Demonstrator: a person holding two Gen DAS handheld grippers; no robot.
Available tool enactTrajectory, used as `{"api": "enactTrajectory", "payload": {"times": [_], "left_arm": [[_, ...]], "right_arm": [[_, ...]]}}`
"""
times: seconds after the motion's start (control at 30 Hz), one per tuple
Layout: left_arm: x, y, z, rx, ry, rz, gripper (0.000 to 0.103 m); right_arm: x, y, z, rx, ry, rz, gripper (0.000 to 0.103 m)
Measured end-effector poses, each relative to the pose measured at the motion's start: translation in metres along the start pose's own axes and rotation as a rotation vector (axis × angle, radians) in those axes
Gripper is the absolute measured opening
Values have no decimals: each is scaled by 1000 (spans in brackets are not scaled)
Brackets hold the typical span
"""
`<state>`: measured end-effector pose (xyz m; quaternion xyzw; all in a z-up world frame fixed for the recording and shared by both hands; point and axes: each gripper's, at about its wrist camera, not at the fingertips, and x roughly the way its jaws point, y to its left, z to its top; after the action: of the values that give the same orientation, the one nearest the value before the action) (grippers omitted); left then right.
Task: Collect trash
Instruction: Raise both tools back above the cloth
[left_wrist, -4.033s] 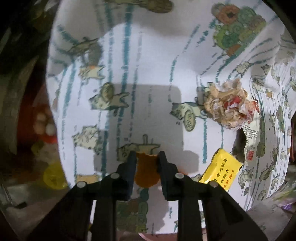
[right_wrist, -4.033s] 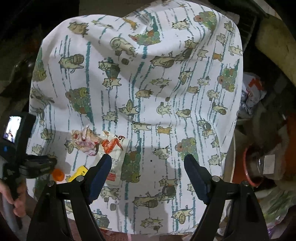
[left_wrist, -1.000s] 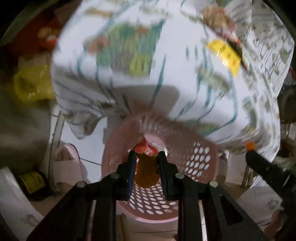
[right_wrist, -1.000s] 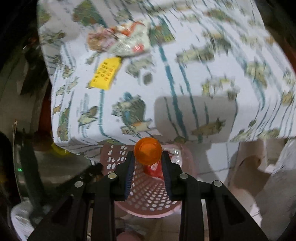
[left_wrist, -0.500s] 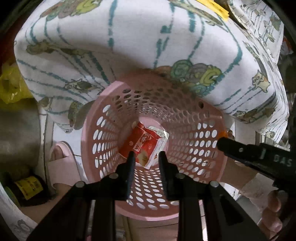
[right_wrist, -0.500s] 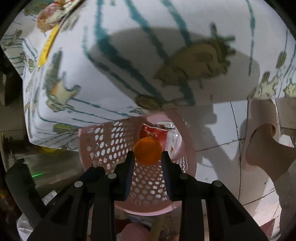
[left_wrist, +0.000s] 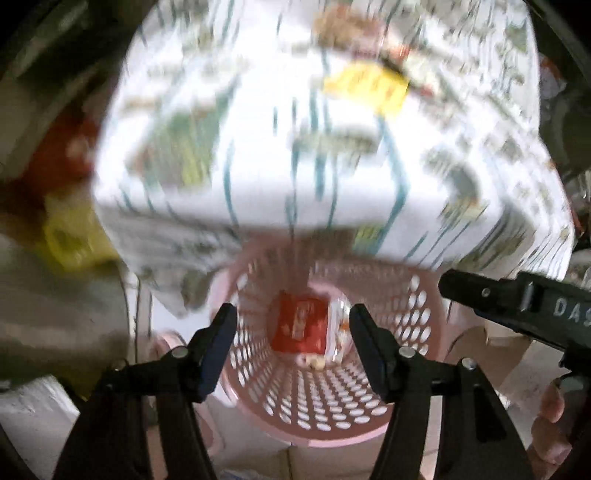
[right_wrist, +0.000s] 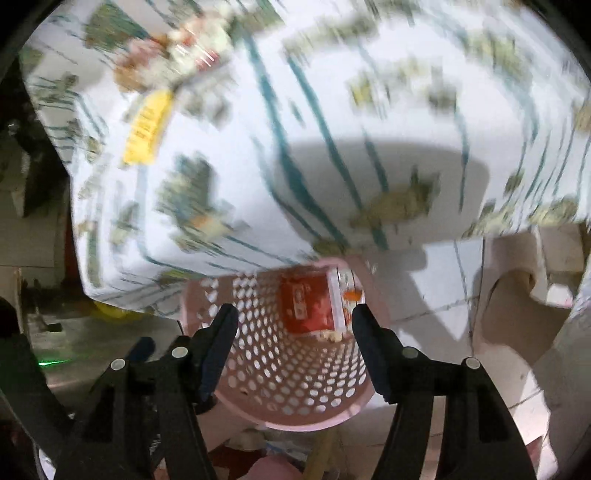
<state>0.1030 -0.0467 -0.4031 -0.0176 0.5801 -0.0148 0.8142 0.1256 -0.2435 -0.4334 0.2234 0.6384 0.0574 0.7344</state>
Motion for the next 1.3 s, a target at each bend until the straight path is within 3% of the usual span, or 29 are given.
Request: {"api": "enactTrajectory", "payload": {"times": [0.13, 0.3, 0.53, 0.8, 0.97, 1.2, 1.3], "left_arm": [[-33, 8, 10, -52, -90, -14, 62], [-68, 14, 21, -62, -210, 21, 64], [-116, 17, 27, -54, -364, 42, 69], [-175, 9, 30, -38, -534, 95, 96], [-226, 12, 51, -31, -682, 111, 103], [-256, 14, 90, 24, -771, 117, 103], [-258, 20, 103, 5, -798, 151, 103]], "right_arm": [[-44, 22, 2, -87, -129, -15, 66], [-98, 40, -1, -181, -298, -57, 66], [-146, 59, -6, -289, -443, -92, 66], [-205, 82, -5, -409, -569, -101, 66], [-257, 100, 12, -513, -689, -140, 67], [-299, 109, 41, -553, -835, -208, 88], [-305, 106, 55, -509, -870, -195, 89]]}}
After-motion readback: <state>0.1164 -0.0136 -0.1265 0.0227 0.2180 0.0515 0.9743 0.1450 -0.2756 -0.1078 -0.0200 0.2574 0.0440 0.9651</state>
